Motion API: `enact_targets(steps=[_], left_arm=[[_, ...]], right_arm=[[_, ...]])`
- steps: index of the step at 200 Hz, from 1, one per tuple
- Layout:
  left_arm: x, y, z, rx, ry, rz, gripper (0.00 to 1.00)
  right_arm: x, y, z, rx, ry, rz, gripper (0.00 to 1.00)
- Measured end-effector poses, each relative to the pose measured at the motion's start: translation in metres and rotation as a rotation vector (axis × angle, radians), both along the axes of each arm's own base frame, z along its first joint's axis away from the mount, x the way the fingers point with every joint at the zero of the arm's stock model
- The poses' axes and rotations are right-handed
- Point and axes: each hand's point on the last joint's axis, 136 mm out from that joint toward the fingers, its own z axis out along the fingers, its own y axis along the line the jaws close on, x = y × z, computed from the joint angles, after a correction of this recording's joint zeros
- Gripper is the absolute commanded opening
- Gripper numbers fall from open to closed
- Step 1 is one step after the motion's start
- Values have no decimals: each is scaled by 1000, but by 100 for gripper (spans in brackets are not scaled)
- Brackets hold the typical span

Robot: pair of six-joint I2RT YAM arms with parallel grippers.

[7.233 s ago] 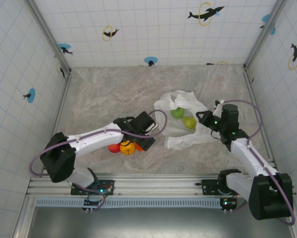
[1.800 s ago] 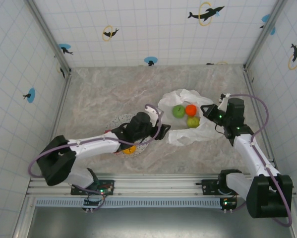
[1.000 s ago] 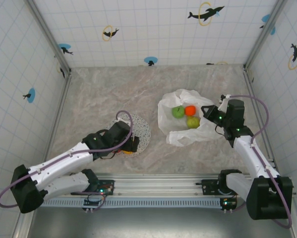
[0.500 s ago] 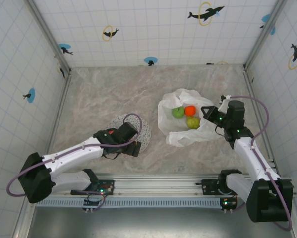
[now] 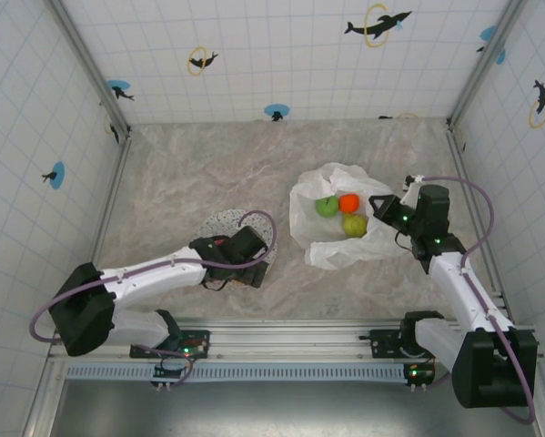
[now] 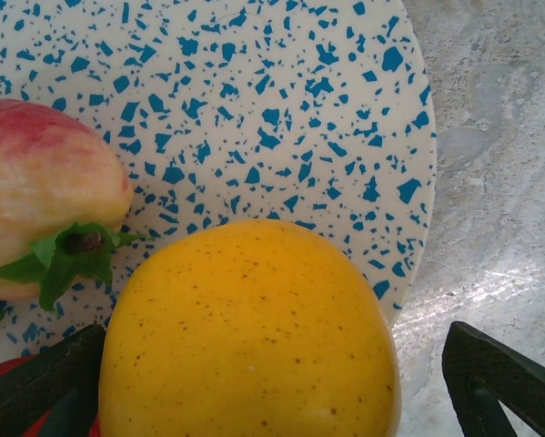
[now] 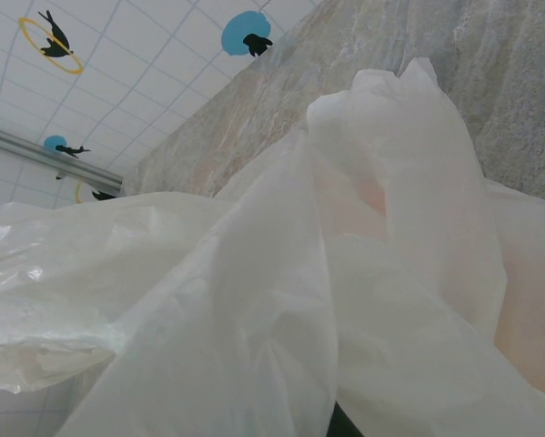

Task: Place the fruits into the plastic bag

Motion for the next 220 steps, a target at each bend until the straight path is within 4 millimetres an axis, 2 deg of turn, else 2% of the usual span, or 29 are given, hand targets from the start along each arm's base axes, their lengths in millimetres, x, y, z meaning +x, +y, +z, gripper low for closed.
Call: enact_targets(steps=[21, 74, 99, 133, 156, 195, 220], left_arm=[[0, 0, -5, 16, 7, -10, 86], [0, 2, -10, 38, 13, -12, 81], [1, 2, -11, 44, 8, -12, 72], [2, 3, -6, 43, -2, -11, 66], [5, -10, 20, -66, -48, -38, 65], [17, -62, 94, -409, -190, -112, 65], [34, -96, 121, -516, -254, -159, 64]], right_arm=[[0, 0, 0, 0, 0, 0, 0], [-2, 0, -4, 0, 10, 0, 0], [-2, 0, -6, -1, 14, 1, 0], [-2, 0, -6, 1, 14, 3, 0], [-3, 0, -6, 0, 15, 3, 0], [-4, 2, -7, -3, 13, 17, 0], [-7, 5, -8, 6, 25, 39, 0]])
